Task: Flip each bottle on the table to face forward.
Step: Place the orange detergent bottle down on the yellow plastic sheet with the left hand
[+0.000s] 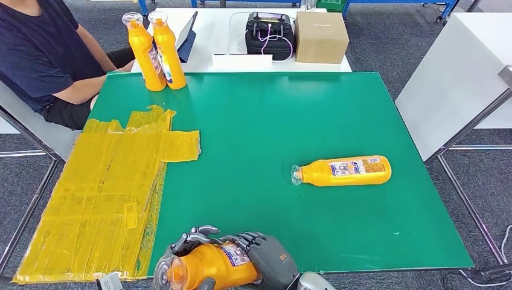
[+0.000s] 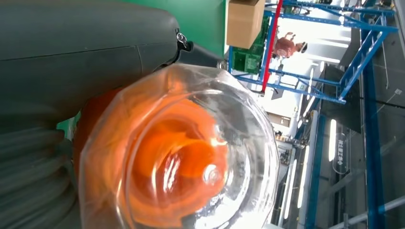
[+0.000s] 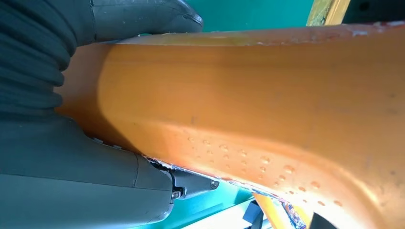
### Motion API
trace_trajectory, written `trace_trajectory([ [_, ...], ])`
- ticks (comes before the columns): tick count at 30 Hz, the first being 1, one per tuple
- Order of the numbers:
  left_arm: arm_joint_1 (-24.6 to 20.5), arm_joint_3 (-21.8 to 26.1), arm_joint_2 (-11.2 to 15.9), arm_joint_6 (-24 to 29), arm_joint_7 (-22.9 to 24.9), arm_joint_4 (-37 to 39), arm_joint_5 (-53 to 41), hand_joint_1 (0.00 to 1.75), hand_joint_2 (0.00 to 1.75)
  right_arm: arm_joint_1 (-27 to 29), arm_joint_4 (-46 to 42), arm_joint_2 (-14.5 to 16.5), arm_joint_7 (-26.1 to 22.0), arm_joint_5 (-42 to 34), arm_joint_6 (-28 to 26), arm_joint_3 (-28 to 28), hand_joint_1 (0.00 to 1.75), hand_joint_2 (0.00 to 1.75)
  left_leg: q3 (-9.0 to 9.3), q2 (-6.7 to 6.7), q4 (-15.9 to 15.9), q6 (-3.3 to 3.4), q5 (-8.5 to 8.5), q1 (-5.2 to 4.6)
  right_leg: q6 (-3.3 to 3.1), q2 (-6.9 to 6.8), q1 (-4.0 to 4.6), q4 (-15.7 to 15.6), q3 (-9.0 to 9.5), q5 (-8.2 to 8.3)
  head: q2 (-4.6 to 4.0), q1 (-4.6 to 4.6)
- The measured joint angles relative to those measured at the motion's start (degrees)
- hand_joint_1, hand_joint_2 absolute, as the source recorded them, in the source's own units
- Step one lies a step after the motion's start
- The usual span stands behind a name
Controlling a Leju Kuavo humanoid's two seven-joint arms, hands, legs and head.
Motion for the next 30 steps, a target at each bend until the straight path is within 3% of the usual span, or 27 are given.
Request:
trace_trajectory([
  [18,-0.03,0.11,-0.45,-0.74,-0.6,0.39,1.17,1.75,1.75,0.18,-0.41,-0.86,0.37,-0.2,-0.71,0.12,1.75,1.75,0.0,0.0,0.0,0.0,0.0,0.0,0.0,0.0,0.0,0.0,0.0,0.0,0.0,0.0],
  [19,-0.03,0.14,-0.54,-0.72,-0.68,0.39,1.2,1.75,1.75,0.23,-0.44,-0.9,0.52,-0.13,-1.02,0.15,1.64,1.75,0.0,0.0,0.0,0.0,0.0,0.0,0.0,0.0,0.0,0.0,-0.01,0.0,0.0,0.0],
  [21,-0.02,0.42,-0.85,-0.29,-0.9,0.37,0.85,1.75,1.75,0.43,-0.67,-0.99,1.17,0.39,-2.18,0.22,0.77,1.75,0.0,0.0,0.0,0.0,0.0,0.0,0.0,0.0,0.0,0.0,-0.01,0.0,0.0,0.0],
  [22,0.0,0.66,-1.04,0.24,-1.01,0.28,0.31,1.75,1.75,0.61,-0.89,-1.08,1.63,0.86,-3.06,0.26,0.33,1.31,0.0,0.0,0.0,0.0,0.0,0.0,0.0,0.0,0.0,0.0,-0.01,0.0,0.0,0.01],
  [23,0.06,0.99,-1.22,1.15,-1.12,0.07,-0.46,1.75,1.75,0.91,-1.23,-1.23,2.11,1.39,-4.2,0.28,0.0,0.87,0.0,0.0,0.0,0.0,0.0,0.0,0.0,0.0,0.0,0.0,-0.01,0.0,0.0,0.01],
  [25,0.34,1.74,-1.44,3.49,-1.45,-0.8,-2.33,1.75,1.75,1.7,-2.24,-1.64,3.08,2.05,-6.87,0.22,0.0,0.0,0.0,0.0,0.0,0.0,0.0,0.0,0.0,0.0,0.0,0.0,-0.01,0.0,0.0,0.01],
  [30,1.57,5.14,-2.32,8.71,-2.98,-4.13,-7.31,1.75,1.75,4.77,-7.83,-3.9,5.73,0.73,-13.32,-1.83,0.0,0.0,-0.03,-0.05,0.0,0.0,0.0,0.0,0.0,-0.03,-0.01,0.0,-0.03,0.0,0.0,0.01],
])
